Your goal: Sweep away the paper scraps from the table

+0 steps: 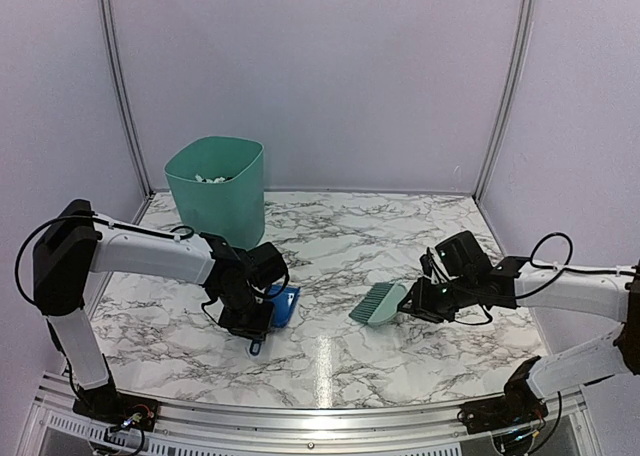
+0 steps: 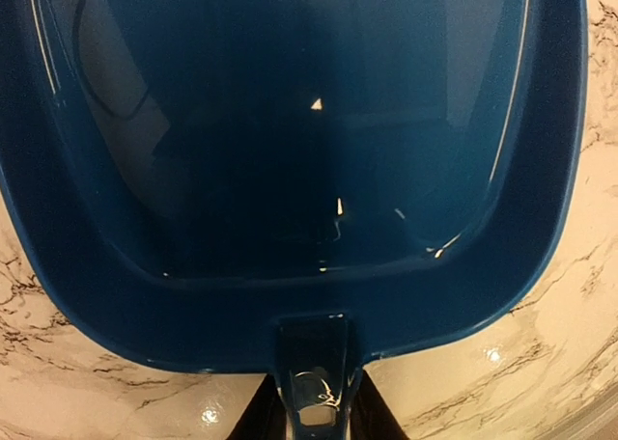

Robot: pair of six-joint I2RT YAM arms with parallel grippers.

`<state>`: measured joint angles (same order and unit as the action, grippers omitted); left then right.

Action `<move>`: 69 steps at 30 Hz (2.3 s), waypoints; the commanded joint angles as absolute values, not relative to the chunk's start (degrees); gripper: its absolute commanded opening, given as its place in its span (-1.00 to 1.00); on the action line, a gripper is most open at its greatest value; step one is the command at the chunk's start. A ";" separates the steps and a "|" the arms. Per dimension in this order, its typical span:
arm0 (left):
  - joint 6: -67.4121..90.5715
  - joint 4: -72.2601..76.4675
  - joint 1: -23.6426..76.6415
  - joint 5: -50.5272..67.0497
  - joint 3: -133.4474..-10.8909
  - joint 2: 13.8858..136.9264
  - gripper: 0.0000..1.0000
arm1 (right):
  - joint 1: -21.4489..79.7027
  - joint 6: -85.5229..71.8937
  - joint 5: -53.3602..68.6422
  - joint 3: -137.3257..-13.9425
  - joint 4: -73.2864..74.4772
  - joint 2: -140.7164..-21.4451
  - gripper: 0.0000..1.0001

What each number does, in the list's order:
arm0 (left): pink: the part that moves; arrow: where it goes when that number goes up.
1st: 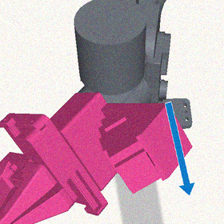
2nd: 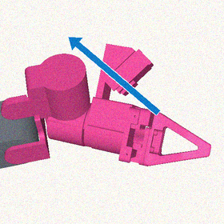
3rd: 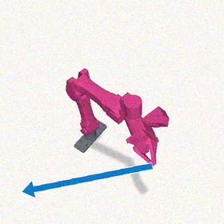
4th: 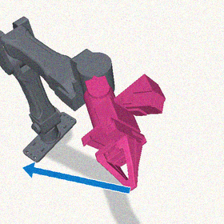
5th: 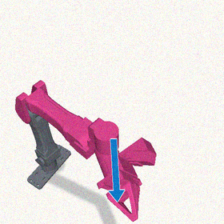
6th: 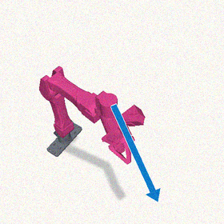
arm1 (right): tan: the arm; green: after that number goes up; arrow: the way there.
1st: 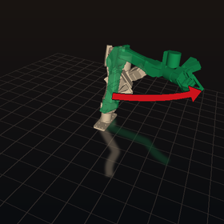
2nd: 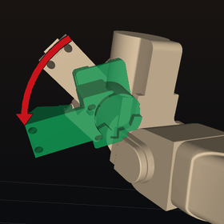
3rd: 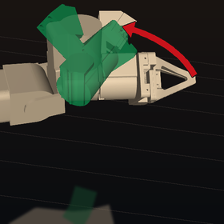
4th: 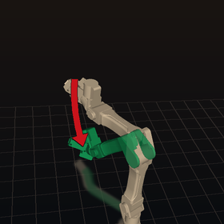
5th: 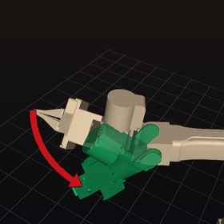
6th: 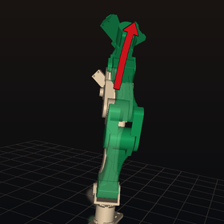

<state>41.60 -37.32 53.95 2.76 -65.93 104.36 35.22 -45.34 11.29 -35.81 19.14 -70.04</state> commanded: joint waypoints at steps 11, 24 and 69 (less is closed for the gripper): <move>42.46 -38.60 54.06 5.00 -65.48 105.13 -0.44 | 35.14 -42.23 14.90 -33.37 22.73 -69.87 -0.08; 43.60 -38.59 54.05 3.31 -65.13 101.26 -0.07 | 35.11 -41.06 14.38 -35.00 26.07 -67.54 0.20; 27.94 -38.76 53.17 -43.92 -59.55 50.01 0.98 | 35.12 -23.61 -11.06 -61.35 23.79 -50.89 0.97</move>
